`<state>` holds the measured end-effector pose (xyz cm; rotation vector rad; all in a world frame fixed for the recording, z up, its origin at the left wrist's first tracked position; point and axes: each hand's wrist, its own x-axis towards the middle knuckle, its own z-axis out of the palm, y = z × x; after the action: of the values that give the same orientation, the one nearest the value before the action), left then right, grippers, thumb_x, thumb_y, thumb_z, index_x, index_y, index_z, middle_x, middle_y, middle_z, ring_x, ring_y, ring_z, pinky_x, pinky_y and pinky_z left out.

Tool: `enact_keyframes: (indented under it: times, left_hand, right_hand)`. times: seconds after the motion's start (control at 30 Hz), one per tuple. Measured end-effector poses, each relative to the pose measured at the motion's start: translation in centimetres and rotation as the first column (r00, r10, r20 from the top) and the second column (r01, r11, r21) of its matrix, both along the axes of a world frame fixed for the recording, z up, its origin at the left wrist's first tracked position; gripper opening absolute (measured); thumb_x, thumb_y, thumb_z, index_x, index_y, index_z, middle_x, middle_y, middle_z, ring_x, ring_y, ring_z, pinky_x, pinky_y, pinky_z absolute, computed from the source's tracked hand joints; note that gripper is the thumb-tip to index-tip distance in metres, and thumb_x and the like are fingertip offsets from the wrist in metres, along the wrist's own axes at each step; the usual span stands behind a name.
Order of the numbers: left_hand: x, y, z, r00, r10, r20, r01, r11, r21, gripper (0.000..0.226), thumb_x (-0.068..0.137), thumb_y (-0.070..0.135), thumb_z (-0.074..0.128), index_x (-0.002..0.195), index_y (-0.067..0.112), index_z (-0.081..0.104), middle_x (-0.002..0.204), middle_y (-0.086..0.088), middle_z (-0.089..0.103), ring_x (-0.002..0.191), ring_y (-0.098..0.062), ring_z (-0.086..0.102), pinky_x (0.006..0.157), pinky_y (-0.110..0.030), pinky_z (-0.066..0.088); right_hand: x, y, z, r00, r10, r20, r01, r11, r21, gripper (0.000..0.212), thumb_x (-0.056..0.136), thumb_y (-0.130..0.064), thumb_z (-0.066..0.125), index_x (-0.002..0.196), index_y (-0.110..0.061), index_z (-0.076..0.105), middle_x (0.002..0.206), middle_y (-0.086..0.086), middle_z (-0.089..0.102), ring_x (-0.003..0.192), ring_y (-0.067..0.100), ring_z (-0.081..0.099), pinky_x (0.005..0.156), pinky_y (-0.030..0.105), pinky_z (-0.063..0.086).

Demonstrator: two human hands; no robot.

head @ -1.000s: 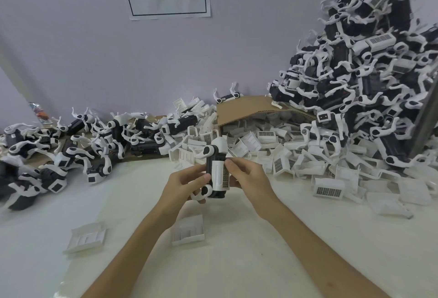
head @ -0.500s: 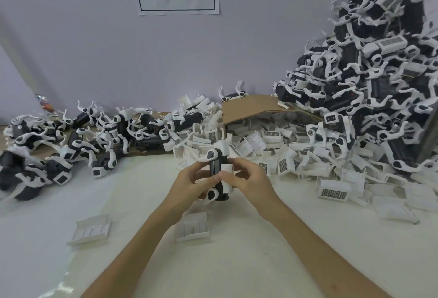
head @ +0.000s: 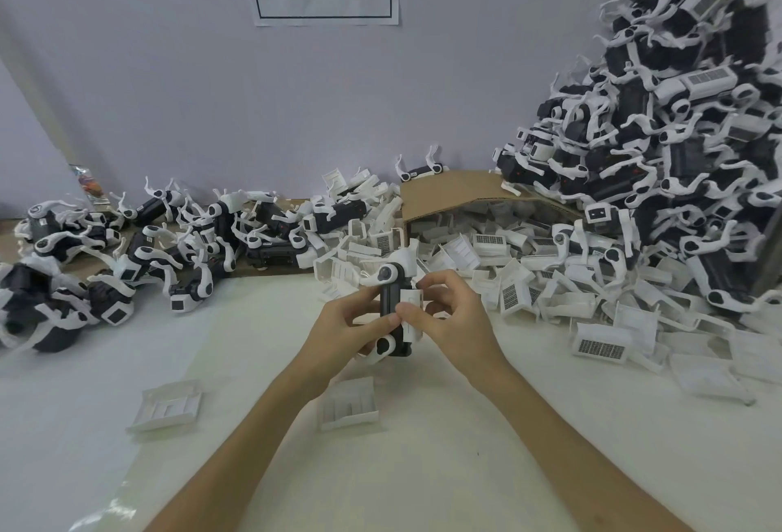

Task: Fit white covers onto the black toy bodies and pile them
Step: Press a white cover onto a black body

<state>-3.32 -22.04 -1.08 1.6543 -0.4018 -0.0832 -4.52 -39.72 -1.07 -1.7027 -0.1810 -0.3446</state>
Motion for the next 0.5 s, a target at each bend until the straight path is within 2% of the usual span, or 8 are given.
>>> enact_keyframes:
  times: [0.1, 0.27, 0.4, 0.43, 0.5]
  left_hand:
    - [0.01, -0.05, -0.29, 1.0, -0.009, 0.004, 0.009, 1.0, 0.003, 0.029, 0.092, 0.022, 0.073, 0.111, 0.043, 0.072, 0.107, 0.007, 0.076, 0.066, -0.018, 0.049, 0.051, -0.016, 0.039]
    - [0.2, -0.06, -0.6, 1.0, 0.0, 0.014, -0.001, 1.0, 0.006, 0.028, 0.093, 0.021, 0.072, 0.118, 0.034, 0.071, 0.107, 0.008, 0.076, 0.059, -0.009, 0.052, 0.052, -0.015, 0.041]
    - [0.26, -0.05, -0.67, 1.0, 0.017, 0.004, -0.017, 1.0, 0.001, 0.033, 0.095, 0.018, 0.069, 0.125, 0.032, 0.067, 0.104, 0.007, 0.076, 0.059, -0.006, 0.055, 0.051, -0.014, 0.04]
    - [0.24, -0.04, -0.64, 1.0, 0.016, -0.001, -0.016, 1.0, -0.002, 0.034, 0.095, 0.018, 0.069, 0.126, 0.032, 0.067, 0.103, 0.007, 0.077, 0.062, -0.007, 0.055, 0.052, -0.014, 0.04]
    - [0.2, -0.03, -0.54, 1.0, 0.008, -0.015, -0.008, 1.0, -0.021, 0.034, 0.092, 0.024, 0.072, 0.126, 0.03, 0.068, 0.098, 0.007, 0.076, 0.068, -0.011, 0.056, 0.057, -0.017, 0.042]
  right_hand:
    - [-0.16, -0.14, 0.11, 0.999, -0.024, 0.032, 0.026, 0.998, -0.051, 0.032, 0.077, -0.021, 0.086, 0.093, -0.026, 0.058, 0.083, -0.004, 0.071, 0.06, 0.002, 0.057, 0.063, 0.014, 0.046]
    - [-0.38, -0.11, 0.23, 1.0, 0.004, -0.003, -0.004, 1.0, -0.029, 0.034, 0.08, -0.021, 0.084, 0.099, -0.022, 0.056, 0.088, -0.002, 0.075, 0.064, 0.004, 0.061, 0.067, 0.016, 0.05]
    - [-0.39, -0.34, 0.6, 0.993, 0.098, -0.067, -0.091, 0.991, 0.096, 0.01, 0.095, -0.014, 0.066, 0.103, -0.014, 0.06, 0.091, 0.004, 0.076, 0.082, 0.016, 0.07, 0.079, 0.027, 0.057]
    - [-0.39, -0.44, 0.68, 0.989, 0.128, -0.077, -0.117, 0.984, 0.136, 0.007, 0.097, -0.01, 0.061, 0.103, -0.014, 0.061, 0.091, 0.003, 0.076, 0.083, 0.016, 0.07, 0.078, 0.027, 0.057]
    - [-0.37, -0.48, 0.79, 0.986, 0.148, -0.079, -0.137, 0.982, 0.133, 0.018, 0.097, -0.001, 0.056, 0.105, -0.017, 0.062, 0.095, 0.001, 0.076, 0.087, 0.016, 0.071, 0.079, 0.027, 0.057]
